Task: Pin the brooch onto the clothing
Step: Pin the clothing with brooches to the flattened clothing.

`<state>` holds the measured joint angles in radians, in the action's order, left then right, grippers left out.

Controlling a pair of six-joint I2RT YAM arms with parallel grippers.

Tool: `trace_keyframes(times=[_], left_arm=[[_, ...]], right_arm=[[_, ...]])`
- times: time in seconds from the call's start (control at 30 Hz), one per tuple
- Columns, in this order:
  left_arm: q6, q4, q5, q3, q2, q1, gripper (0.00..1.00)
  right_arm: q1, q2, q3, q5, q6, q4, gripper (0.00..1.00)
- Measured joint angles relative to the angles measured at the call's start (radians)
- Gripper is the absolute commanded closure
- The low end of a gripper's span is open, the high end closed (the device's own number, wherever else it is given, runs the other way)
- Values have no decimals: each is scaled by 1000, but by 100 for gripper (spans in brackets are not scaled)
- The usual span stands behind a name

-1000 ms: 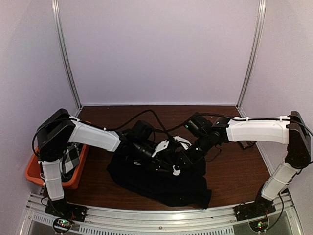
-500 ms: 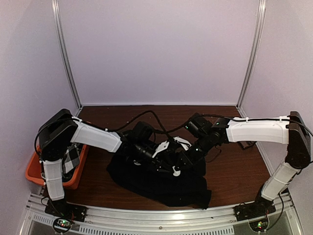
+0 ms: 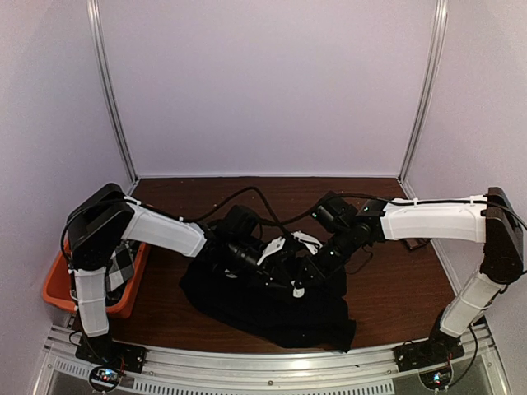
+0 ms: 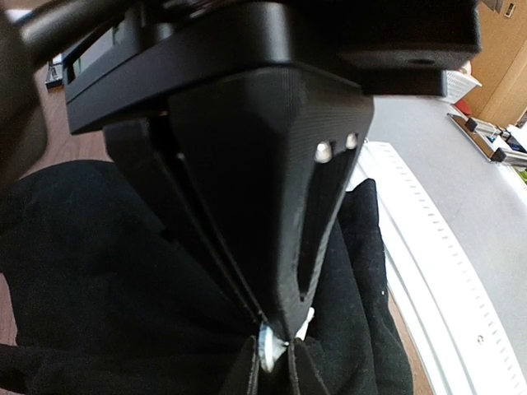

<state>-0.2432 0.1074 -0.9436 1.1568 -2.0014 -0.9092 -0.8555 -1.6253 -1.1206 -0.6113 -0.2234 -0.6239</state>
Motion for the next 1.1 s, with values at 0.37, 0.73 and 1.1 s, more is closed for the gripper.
trace_keyframes(times=[0.37,0.73,1.1], left_arm=[[9,6,-4,-1,-3,0,98],[15,30,-8,-1,-3,0,100],[28,31,-19,-1,-3,-1,100]], right_arm=[[0,0,0,21,13,1,88],[14,35,31,28,8,27,88],[38,136,117,29,-12,101,88]])
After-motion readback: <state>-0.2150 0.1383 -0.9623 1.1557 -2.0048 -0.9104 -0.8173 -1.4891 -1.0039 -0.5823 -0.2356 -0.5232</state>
